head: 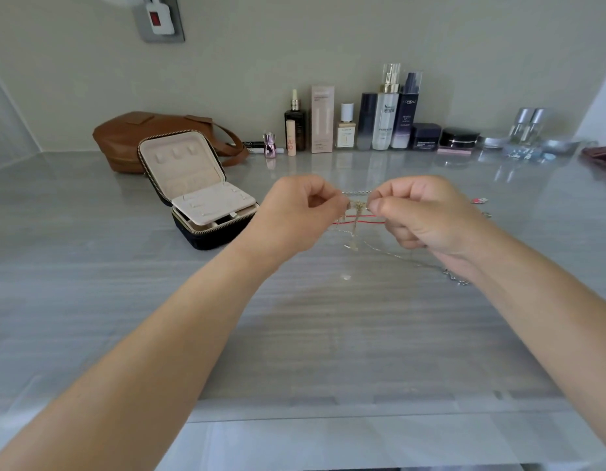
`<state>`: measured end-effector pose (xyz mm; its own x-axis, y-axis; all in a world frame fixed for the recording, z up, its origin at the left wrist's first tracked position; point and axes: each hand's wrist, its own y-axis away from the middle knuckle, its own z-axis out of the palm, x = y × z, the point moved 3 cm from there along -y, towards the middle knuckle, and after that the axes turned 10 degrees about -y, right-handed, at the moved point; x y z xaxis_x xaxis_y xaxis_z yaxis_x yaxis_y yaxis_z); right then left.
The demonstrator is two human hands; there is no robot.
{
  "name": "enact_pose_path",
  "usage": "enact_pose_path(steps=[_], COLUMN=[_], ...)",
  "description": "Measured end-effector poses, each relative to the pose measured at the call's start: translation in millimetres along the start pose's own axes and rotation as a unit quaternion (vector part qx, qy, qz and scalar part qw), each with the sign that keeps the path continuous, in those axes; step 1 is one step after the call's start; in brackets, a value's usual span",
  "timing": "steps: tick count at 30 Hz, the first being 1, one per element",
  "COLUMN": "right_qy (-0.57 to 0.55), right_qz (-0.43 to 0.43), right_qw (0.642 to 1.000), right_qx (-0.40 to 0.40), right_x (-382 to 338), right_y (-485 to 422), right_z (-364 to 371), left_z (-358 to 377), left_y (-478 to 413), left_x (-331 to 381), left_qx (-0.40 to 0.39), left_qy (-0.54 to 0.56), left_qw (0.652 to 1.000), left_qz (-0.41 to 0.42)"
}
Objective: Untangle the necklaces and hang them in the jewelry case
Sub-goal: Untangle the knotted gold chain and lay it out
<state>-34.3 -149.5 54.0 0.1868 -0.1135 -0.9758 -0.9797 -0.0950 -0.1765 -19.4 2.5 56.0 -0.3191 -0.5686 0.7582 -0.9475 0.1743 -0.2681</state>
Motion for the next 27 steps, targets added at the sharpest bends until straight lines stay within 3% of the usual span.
enact_pose_path(steps=[4,10,21,27], right_qy=[-0.042,-0.033,0.000,0.128], right_qz=[0.011,0.006,0.003,-0.065], right_qw=[0.999,0.999,1.000,0.990], right_qx=[-0.008,-0.010,-0.015,-0.011], right_x=[-1.0,-0.7,1.2,2.5], right_y=[-0.2,-0.6,-0.8,-1.7], right_z=[-1.0,-2.6,-4.1,1.3], left_z=[-1.7,3.7,0.6,4.3], left_y=[2.2,6.0,4.5,2.6], left_x=[5.0,9.4,6.2,-0.2], left_qx=[0.085,0.007,-0.012,-0.019], left_qy=[-0.044,0.006,0.013,-0.063], left_qw=[0.991,0.996,0.998,0.996], left_qz=[0.089,0.093,0.058,0.053])
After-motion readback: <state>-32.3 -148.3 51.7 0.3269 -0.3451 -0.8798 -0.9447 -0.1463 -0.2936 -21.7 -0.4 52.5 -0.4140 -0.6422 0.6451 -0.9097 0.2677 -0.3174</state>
